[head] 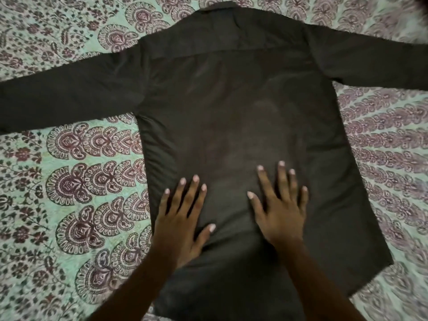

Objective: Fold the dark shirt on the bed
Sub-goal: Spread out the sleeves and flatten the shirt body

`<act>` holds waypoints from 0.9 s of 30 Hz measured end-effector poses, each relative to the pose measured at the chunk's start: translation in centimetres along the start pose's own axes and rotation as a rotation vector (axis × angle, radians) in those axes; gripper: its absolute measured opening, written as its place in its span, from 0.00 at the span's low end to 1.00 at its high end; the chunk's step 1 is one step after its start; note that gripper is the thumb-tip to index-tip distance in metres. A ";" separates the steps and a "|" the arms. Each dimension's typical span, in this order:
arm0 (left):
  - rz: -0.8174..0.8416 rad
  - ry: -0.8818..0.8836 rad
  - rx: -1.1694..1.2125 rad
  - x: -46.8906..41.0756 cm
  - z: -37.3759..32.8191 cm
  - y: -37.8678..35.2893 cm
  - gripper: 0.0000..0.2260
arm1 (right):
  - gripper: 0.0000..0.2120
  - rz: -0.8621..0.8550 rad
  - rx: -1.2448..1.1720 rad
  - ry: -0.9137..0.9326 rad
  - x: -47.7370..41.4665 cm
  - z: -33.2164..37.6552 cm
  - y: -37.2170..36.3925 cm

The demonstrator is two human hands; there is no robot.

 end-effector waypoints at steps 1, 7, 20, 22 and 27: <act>0.010 -0.024 0.011 2.1 -0.6 -0.5 0.40 | 0.35 0.004 -0.025 -0.080 0.5 -1.2 0.4; 0.006 -0.040 0.038 9.2 -2.6 -2.2 0.39 | 0.36 -0.042 -0.050 -0.055 1.8 3.1 -0.4; -0.031 0.087 0.108 11.6 -4.4 -1.1 0.33 | 0.35 0.027 -0.091 -0.272 15.1 -7.7 -0.1; -0.056 0.134 0.111 9.9 -4.7 -0.7 0.34 | 0.37 0.008 -0.098 -0.293 15.2 -7.7 0.5; -0.063 0.137 0.001 10.7 -7.2 -2.9 0.39 | 0.35 -0.016 -0.041 0.189 12.1 -2.3 0.0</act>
Point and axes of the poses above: each hand's wrist, its own x-axis away from the middle knuckle, its own y-axis out of the back of the hand, z = x × y, the point moved 2 cm from there along -x, towards the middle knuckle, and after that the axes turned 6 degrees about -x, right-handed, at the moved point
